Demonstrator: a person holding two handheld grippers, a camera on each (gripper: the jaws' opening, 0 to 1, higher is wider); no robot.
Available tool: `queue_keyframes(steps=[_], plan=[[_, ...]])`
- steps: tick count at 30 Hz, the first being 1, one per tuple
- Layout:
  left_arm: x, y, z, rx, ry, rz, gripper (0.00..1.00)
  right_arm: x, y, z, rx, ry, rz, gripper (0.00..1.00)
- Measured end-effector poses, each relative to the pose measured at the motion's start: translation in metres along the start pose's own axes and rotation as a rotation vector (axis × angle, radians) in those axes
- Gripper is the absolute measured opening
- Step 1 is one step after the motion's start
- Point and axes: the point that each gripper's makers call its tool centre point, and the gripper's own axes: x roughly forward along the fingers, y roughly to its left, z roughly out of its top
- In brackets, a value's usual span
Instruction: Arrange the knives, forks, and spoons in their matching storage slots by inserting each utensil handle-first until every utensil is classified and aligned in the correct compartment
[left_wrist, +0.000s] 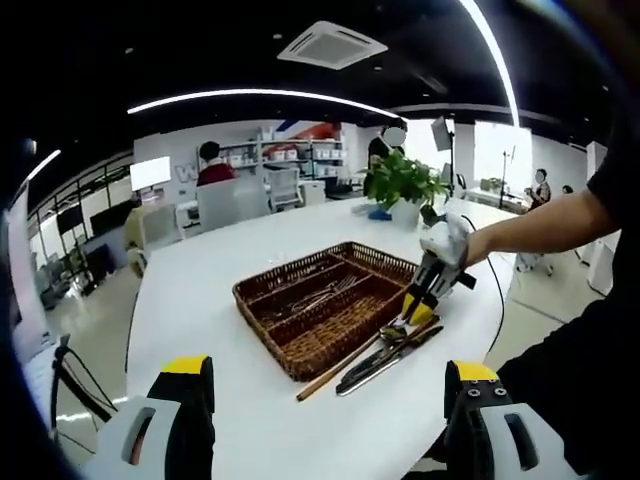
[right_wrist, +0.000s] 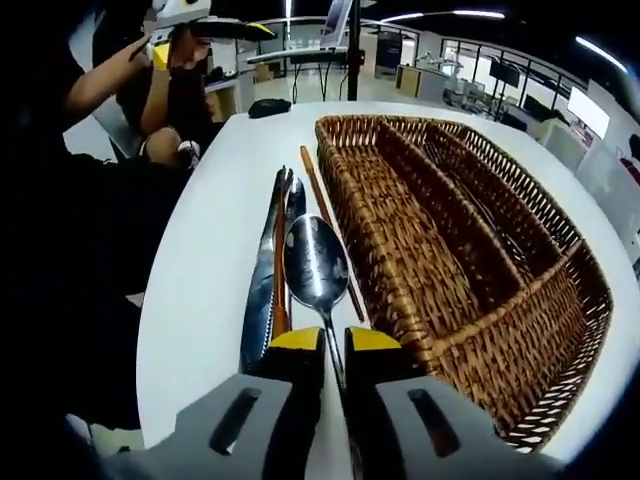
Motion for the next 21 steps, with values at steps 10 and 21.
queue_keyframes(steps=[10,21], plan=[[-0.008,0.007,0.005,-0.002,-0.012,0.018,1.0,0.0,0.002,0.001,-0.098,0.012,0.008,0.01],[-0.012,0.006,0.005,0.003,-0.011,0.027,1.0,-0.006,0.003,0.0,-0.161,0.045,-0.019,0.0]])
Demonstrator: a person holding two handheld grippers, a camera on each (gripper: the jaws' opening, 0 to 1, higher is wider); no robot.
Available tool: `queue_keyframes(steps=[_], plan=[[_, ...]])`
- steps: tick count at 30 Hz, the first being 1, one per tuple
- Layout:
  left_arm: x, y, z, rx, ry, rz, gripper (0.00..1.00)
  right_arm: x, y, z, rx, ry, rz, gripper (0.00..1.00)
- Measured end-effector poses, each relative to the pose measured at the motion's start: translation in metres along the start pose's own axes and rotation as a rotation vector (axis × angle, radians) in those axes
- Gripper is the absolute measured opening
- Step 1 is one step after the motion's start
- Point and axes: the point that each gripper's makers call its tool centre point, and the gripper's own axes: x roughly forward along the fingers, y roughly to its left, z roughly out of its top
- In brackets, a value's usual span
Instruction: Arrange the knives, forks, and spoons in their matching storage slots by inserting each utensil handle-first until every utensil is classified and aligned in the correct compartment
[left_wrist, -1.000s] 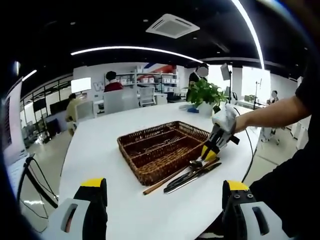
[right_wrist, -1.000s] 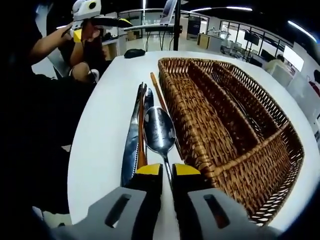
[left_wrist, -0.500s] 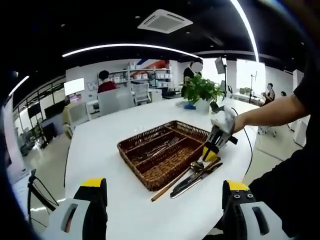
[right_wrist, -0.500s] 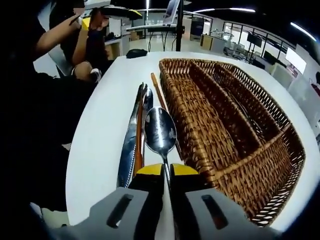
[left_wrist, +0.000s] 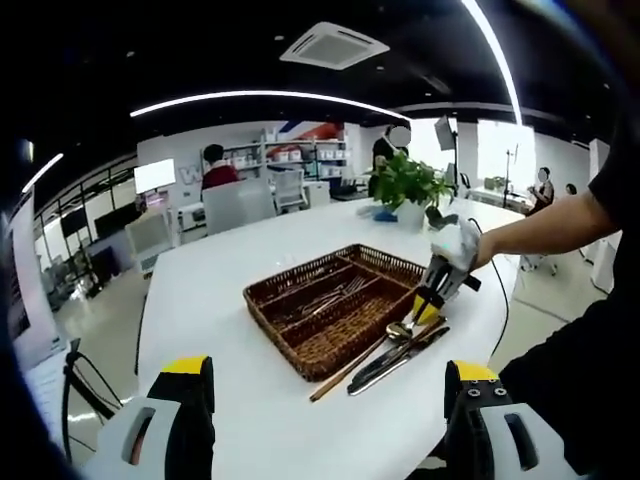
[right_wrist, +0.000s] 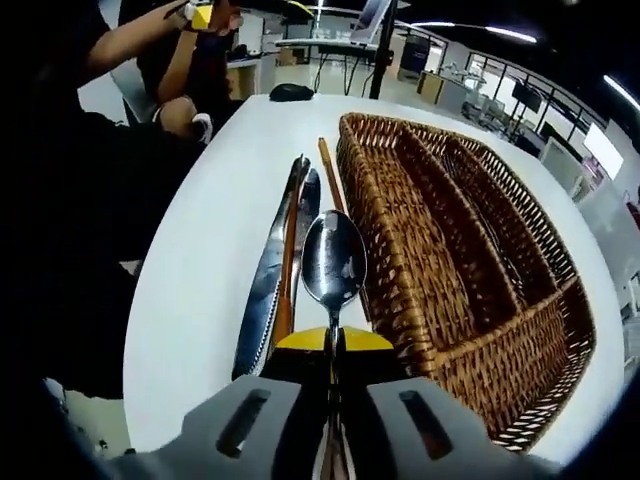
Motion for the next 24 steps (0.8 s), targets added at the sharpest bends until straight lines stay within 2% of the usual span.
queue_keyframes(steps=[4,5,15,24], plan=[[0.0,0.0,0.0,0.006,0.004,0.005,1.0,-0.007,-0.003,0.003,-0.02,0.015,-0.016,0.0],[0.0,0.0,0.0,0.008,0.004,0.004,1.0,-0.01,-0.006,0.001,-0.018,0.041,-0.033,0.0],[0.0,-0.003,0.001,0.008,-0.003,-0.001,1.0,-0.02,-0.002,0.006,-0.037,0.041,-0.026,0.0],[-0.003,-0.004,0.0,0.008,-0.009,0.004,1.0,-0.035,-0.004,0.016,-0.022,0.042,-0.065,0.0]])
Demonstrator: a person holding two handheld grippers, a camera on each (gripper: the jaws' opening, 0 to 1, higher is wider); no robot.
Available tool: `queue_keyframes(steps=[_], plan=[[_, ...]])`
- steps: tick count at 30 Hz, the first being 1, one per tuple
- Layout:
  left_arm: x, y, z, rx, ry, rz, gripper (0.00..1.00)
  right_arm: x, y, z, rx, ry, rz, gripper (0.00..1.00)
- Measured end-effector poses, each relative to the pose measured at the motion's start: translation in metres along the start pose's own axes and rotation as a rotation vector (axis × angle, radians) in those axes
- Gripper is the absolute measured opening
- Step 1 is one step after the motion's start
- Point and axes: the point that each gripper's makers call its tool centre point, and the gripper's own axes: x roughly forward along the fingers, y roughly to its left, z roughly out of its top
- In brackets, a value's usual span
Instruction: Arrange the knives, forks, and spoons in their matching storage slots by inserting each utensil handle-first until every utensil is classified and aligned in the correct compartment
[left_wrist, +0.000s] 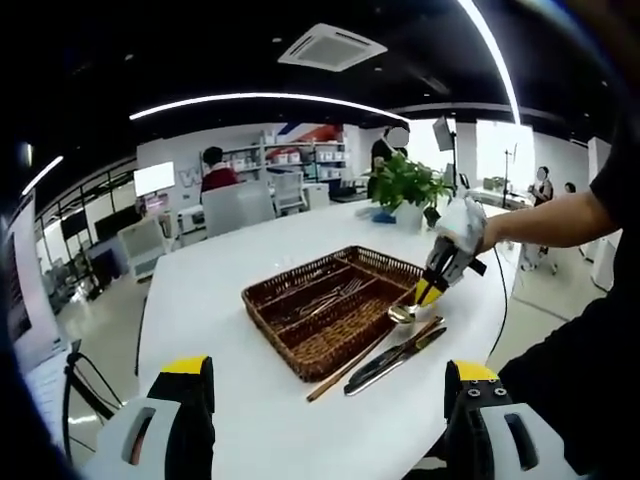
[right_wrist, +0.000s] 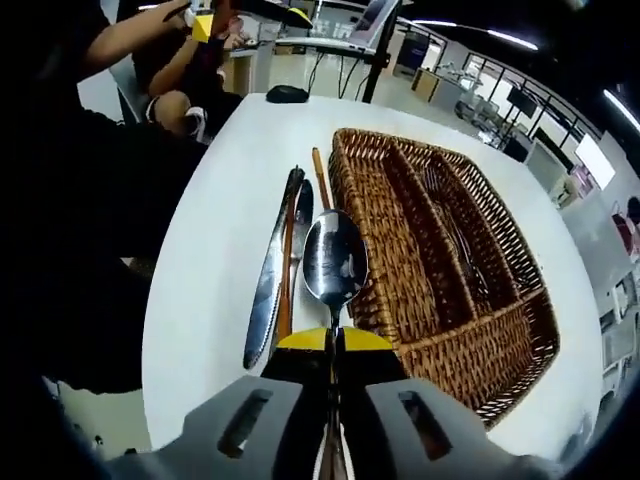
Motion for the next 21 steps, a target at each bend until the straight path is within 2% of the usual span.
queue_keyframes(steps=[21], plan=[[-0.006,0.0,0.004,0.009,-0.016,0.012,1.0,-0.031,-0.008,0.025,-0.064,0.02,-0.039,0.0]])
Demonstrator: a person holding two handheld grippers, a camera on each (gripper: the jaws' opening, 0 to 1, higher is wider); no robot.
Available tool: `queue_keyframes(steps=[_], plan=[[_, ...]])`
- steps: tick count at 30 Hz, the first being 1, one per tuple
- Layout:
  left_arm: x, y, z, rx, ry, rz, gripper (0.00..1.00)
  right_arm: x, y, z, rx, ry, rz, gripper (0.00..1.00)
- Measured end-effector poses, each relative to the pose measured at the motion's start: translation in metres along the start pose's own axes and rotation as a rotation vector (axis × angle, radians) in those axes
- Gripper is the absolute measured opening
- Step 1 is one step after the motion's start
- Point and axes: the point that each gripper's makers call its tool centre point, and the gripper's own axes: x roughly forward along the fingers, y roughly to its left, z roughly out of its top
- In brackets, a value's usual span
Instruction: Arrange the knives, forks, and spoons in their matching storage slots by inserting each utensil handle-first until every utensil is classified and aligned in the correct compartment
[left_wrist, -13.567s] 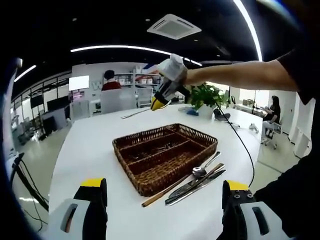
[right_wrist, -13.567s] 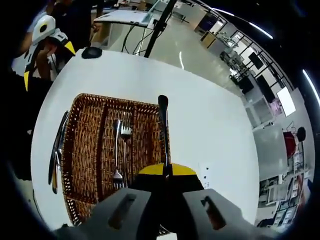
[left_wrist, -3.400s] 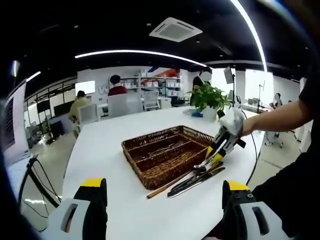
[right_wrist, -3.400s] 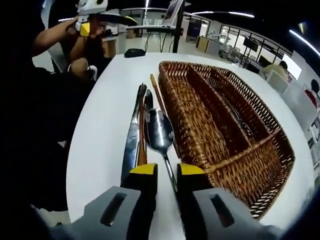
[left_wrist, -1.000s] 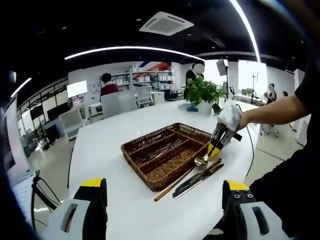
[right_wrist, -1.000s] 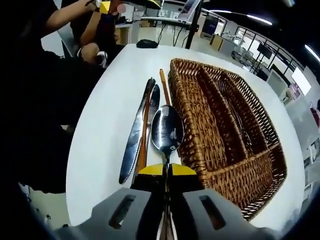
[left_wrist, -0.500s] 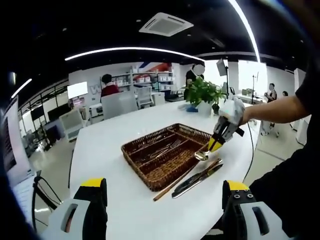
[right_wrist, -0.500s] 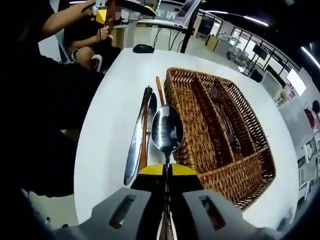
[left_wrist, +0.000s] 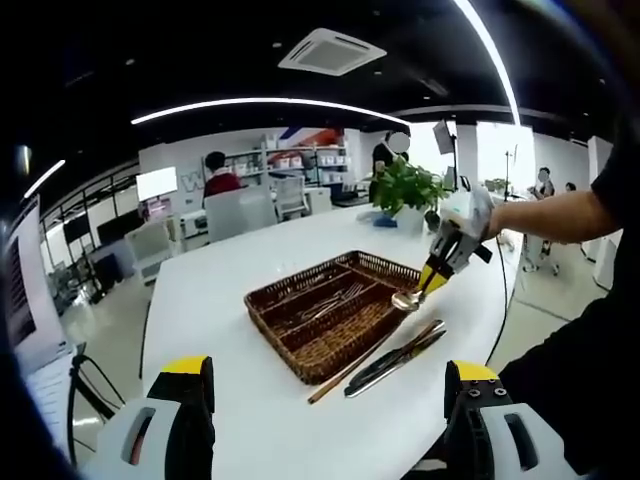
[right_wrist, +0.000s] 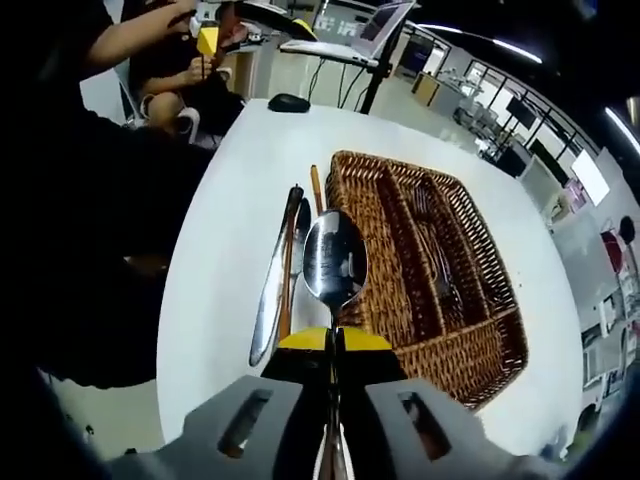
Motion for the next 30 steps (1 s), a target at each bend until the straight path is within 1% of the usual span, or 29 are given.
queue_keyframes(steps=[4,8,10,13,15,17,20,30], plan=[[0.0,0.0,0.002,0.0,-0.003,0.0,1.0,-0.008,-0.005,0.004,0.011,0.005,-0.01,0.0],[0.001,0.0,0.003,0.004,-0.003,-0.001,1.0,-0.013,-0.007,0.005,-0.001,0.014,-0.022,0.0],[0.001,0.001,0.007,-0.001,-0.016,-0.003,1.0,-0.015,-0.007,0.006,-0.005,0.016,-0.024,0.0],[0.002,0.002,0.009,0.005,-0.015,-0.003,1.0,-0.02,-0.005,0.012,0.005,-0.002,-0.012,0.0],[0.002,0.002,0.01,0.008,-0.017,-0.003,1.0,-0.023,-0.006,0.015,-0.005,0.002,-0.02,0.0],[0.002,0.002,0.013,0.01,-0.019,-0.005,1.0,-0.027,-0.005,0.018,-0.002,0.003,-0.01,0.0],[0.002,0.002,0.015,0.015,-0.022,-0.006,1.0,-0.033,-0.003,0.021,-0.025,0.012,-0.002,0.0],[0.0,-0.001,0.015,0.02,-0.025,-0.005,1.0,-0.044,-0.008,0.029,-0.023,0.016,-0.023,0.0]])
